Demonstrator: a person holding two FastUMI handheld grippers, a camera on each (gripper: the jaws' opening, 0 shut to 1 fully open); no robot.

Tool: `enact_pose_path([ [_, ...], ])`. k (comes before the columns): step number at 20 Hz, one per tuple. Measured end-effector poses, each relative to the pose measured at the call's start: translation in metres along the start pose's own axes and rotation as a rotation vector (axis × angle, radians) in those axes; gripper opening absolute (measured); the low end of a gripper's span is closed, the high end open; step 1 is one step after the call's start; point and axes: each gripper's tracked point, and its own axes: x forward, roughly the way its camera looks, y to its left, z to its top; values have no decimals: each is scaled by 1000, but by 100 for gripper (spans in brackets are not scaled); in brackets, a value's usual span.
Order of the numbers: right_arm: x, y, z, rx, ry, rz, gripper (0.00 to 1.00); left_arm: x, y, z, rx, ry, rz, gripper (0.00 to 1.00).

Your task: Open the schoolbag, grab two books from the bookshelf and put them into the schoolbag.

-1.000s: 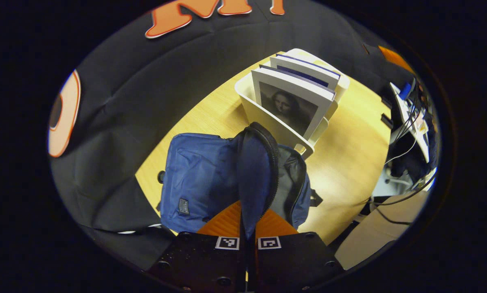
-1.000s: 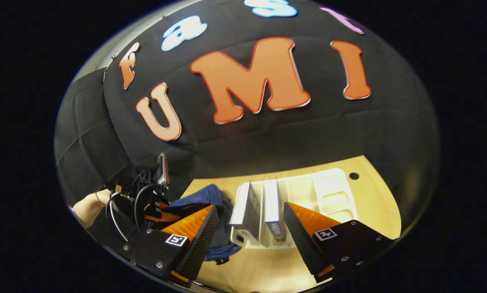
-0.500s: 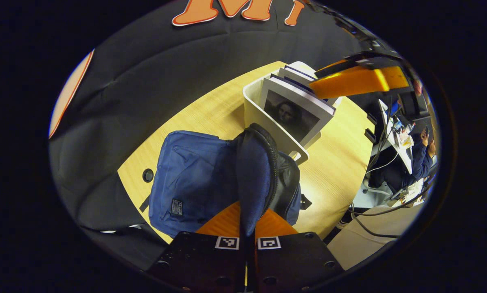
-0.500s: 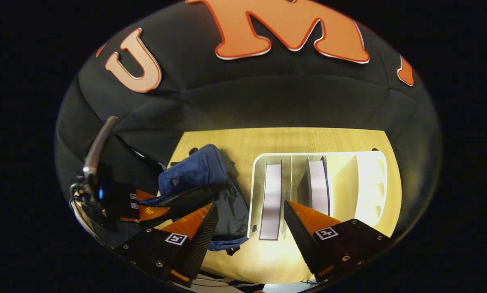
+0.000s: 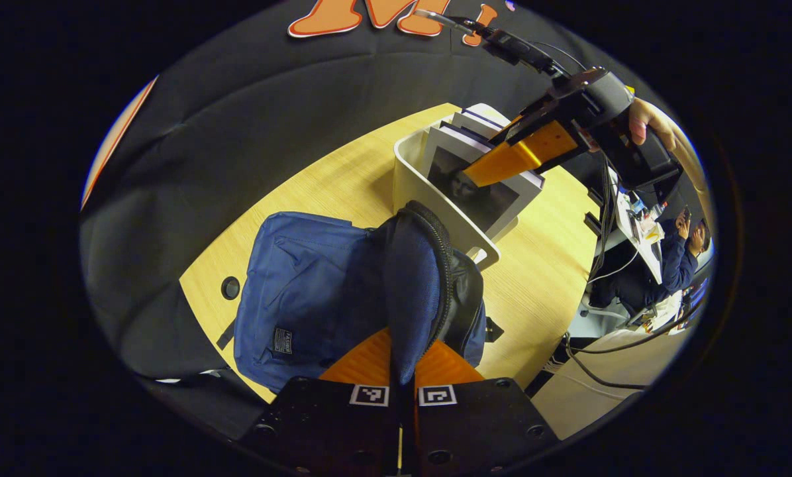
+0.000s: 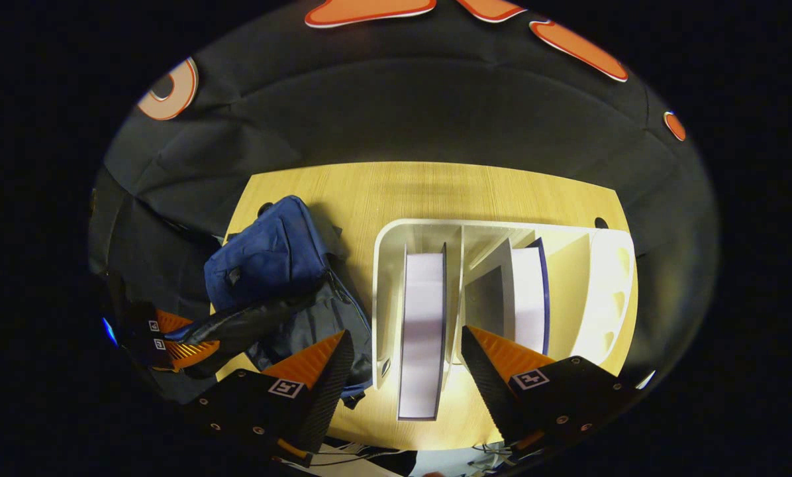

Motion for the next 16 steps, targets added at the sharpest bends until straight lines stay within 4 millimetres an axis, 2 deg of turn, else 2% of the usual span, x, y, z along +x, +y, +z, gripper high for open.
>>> enact_pose_path([
  [2,7,1,-7,-13,43,-12,98,0,2,1,-3,-2,-1,2],
  [4,20,-3,-16,-47,93,-39,91,0,-1,0,-1,-1,-5,2],
  [5,22,-8,-18,-62,111,-50,71,0,0,-1,-2,-1,-8,2],
  [6,16,-6,-11,-58,96,-44,50,0,-1,0,-6,-1,-13,2],
  [7,25,-6,-12,-65,82,-40,29,0,-1,0,-12,-1,-15,2],
  [8,21,-7,-13,-57,93,-36,37,1,-1,0,-16,-1,-16,2],
  [9,19,-9,-14,-57,93,-36,33,0,1,-1,-18,-2,-15,2],
  [12,9,-14,-11,-72,65,-29,31,1,1,-2,-32,-3,-17,2],
  [16,-25,-24,-13,-76,-2,-17,31,1,0,-3,-44,-10,-22,3],
])
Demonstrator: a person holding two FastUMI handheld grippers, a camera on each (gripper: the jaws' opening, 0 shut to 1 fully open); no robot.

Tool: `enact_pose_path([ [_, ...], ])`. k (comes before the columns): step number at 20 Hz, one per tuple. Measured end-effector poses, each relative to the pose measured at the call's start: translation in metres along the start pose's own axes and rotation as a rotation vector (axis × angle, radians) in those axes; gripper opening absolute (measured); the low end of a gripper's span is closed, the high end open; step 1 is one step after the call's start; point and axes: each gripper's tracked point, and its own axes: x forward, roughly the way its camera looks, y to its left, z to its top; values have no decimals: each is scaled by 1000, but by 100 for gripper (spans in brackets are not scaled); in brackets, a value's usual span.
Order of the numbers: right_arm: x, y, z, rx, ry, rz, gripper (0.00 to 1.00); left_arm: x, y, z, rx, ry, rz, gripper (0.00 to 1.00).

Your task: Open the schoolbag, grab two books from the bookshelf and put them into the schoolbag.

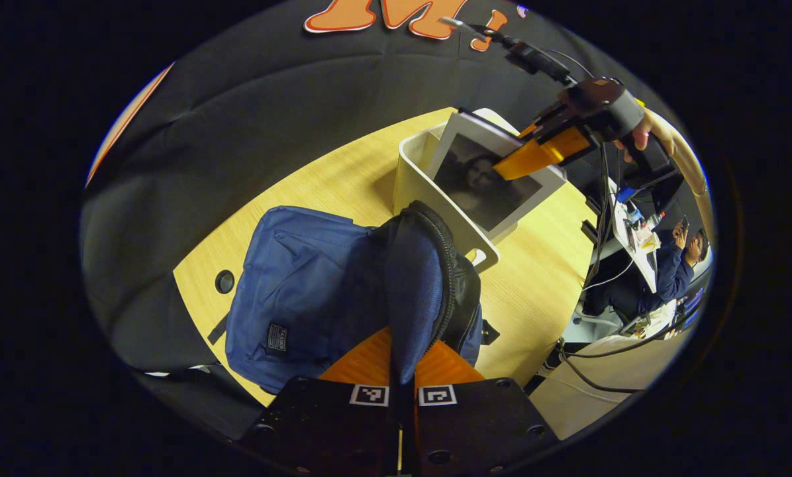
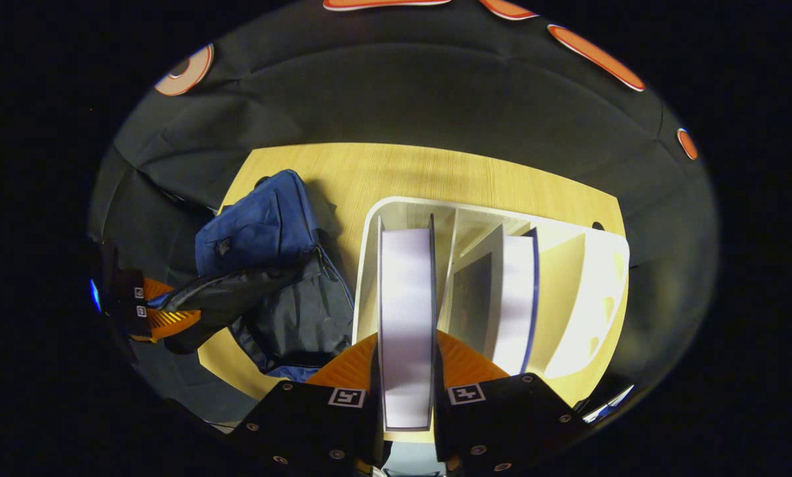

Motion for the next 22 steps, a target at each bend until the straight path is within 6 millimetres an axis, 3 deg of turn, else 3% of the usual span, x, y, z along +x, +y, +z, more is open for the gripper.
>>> enact_pose_path([
  [7,-92,-13,1,31,-205,45,30,-2,-4,-1,-8,-6,11,2],
  [13,-175,-34,-12,188,-453,121,30,-1,-5,-2,-8,2,29,2],
  [15,-197,-25,-23,272,-522,206,30,-1,-5,-1,-3,10,40,2],
  [17,-206,-12,-34,336,-569,302,30,0,-5,1,10,16,55,2],
  [20,-187,6,-64,391,-612,351,30,-5,-4,3,45,29,90,2],
  [22,-169,33,-73,464,-619,458,30,-8,-1,6,60,32,117,2],
])
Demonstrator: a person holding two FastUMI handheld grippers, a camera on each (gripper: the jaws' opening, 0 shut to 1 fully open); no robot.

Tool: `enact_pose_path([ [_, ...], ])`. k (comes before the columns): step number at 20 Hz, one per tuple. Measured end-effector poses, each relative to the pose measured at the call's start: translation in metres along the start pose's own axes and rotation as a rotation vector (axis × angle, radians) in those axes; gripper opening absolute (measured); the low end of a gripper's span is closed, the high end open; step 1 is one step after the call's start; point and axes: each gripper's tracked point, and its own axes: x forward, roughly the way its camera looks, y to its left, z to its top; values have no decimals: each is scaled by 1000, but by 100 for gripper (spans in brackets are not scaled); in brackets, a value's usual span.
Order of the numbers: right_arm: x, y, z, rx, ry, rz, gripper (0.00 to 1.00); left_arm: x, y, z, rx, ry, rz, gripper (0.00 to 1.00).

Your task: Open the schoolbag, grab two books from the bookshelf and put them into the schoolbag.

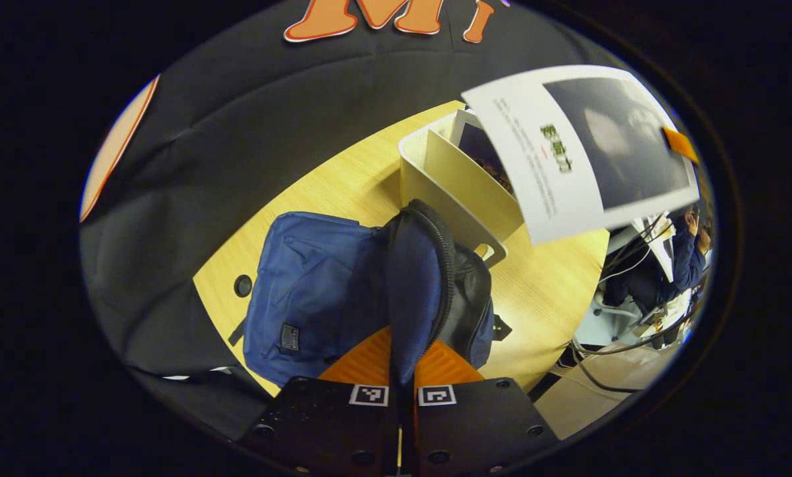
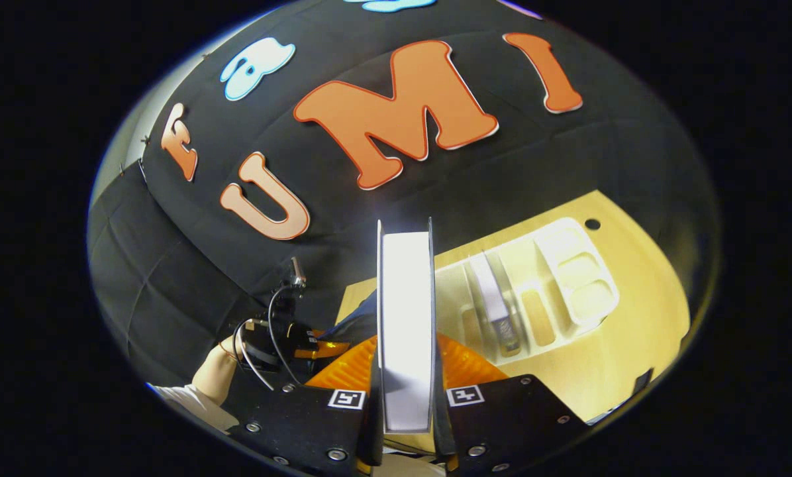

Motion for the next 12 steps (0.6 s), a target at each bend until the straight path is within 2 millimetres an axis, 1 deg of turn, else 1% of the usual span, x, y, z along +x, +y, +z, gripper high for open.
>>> enact_pose_path([
  [1,4,6,-15,45,0,40,30,-3,2,0,8,1,11,2],
  [2,11,6,-31,81,4,54,30,-4,4,2,15,2,23,2],
  [4,28,-4,-63,139,33,42,30,-6,4,3,23,5,36,2],
  [6,46,-7,-91,203,56,52,30,-8,4,4,29,10,44,2],
  [7,54,-6,-102,204,58,75,30,-7,3,5,34,12,47,2],
  [9,68,-1,-116,202,39,107,30,-10,3,4,39,18,55,2],
  [12,96,-5,-134,219,17,99,30,-14,7,6,53,15,86,2],
])
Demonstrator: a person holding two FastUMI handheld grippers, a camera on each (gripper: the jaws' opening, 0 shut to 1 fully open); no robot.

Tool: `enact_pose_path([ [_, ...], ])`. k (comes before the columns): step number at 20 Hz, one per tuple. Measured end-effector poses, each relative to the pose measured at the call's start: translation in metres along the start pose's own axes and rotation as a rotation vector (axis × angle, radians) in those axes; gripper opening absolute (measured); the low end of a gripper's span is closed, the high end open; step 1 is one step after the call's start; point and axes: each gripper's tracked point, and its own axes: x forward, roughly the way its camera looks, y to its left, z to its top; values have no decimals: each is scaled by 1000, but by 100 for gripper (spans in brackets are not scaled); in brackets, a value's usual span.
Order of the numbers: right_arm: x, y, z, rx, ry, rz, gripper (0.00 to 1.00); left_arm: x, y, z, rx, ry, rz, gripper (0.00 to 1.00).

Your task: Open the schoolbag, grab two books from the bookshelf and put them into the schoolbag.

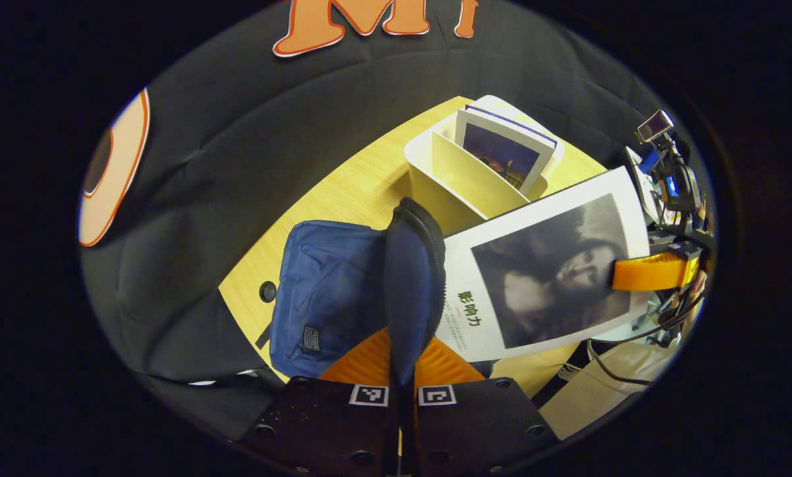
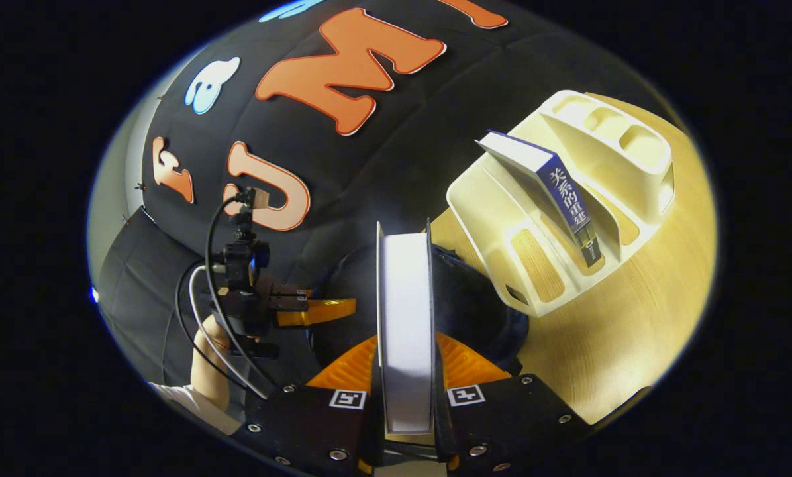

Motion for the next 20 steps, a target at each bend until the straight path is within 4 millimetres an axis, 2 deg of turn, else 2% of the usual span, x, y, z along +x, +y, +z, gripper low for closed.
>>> enact_pose_path([
  [4,31,-21,-25,96,1,-10,30,-6,-1,-2,19,4,18,2],
  [6,51,-24,-39,114,13,-14,30,-11,-6,-1,50,6,26,2],
  [12,108,-24,-58,173,-4,-39,30,-19,-24,3,96,6,22,2],
  [16,144,-14,-77,184,7,-94,30,-17,-29,4,109,14,20,2],
  [20,179,2,-80,197,7,-92,30,-16,-16,3,98,21,51,2],
])
